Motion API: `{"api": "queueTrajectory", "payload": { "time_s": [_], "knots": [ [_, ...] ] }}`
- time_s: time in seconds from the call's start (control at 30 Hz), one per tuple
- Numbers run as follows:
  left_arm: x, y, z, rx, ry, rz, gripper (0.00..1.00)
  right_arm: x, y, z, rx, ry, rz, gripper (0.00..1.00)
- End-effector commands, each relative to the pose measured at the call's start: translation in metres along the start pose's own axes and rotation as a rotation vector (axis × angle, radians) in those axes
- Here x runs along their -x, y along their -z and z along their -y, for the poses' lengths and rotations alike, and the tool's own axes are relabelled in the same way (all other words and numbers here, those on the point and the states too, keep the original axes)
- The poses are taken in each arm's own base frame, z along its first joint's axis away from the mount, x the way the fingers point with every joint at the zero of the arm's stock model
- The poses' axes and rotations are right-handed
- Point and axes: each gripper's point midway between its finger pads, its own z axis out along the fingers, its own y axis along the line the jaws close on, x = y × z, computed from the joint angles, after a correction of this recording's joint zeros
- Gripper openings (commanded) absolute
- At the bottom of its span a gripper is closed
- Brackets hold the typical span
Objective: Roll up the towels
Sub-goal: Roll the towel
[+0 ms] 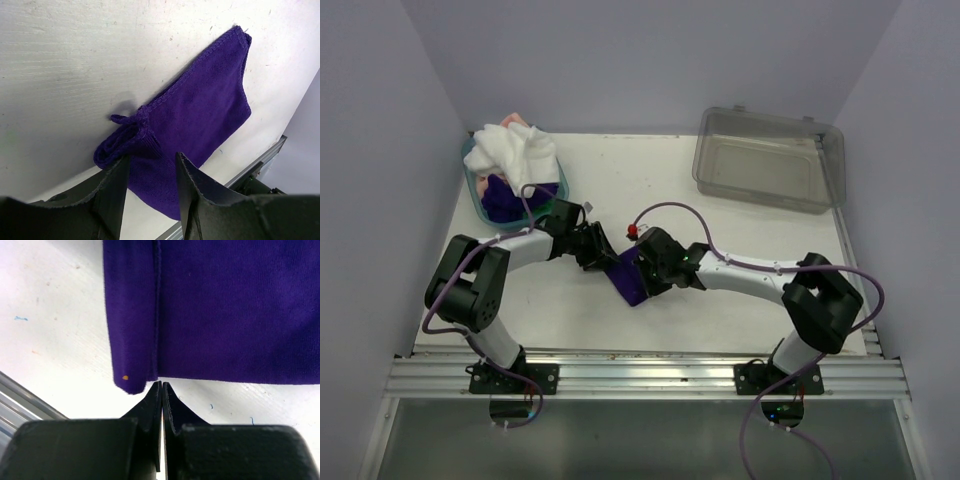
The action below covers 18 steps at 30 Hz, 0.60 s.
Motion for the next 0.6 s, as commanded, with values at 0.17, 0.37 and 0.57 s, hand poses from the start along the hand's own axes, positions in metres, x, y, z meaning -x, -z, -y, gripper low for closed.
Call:
{"api": "queueTrajectory", "payload": {
  "time_s": [0.17, 0.37, 0.57],
  "knots": [
    [0.009, 0.0, 0.002, 0.013, -0.023, 0.019, 0.47, 0.044, 0.026, -0.027, -0.068, 0.108, 0.117, 0.01],
    [0.011, 0.001, 0.004, 0.018, -0.039, 0.02, 0.47, 0.041, 0.019, -0.047, -0.052, 0.193, 0.099, 0.08],
    [0.015, 0.003, 0.01, 0.002, -0.046, 0.031, 0.48, 0.038, -0.002, -0.043, -0.094, 0.196, 0.083, 0.23]
  ]
}}
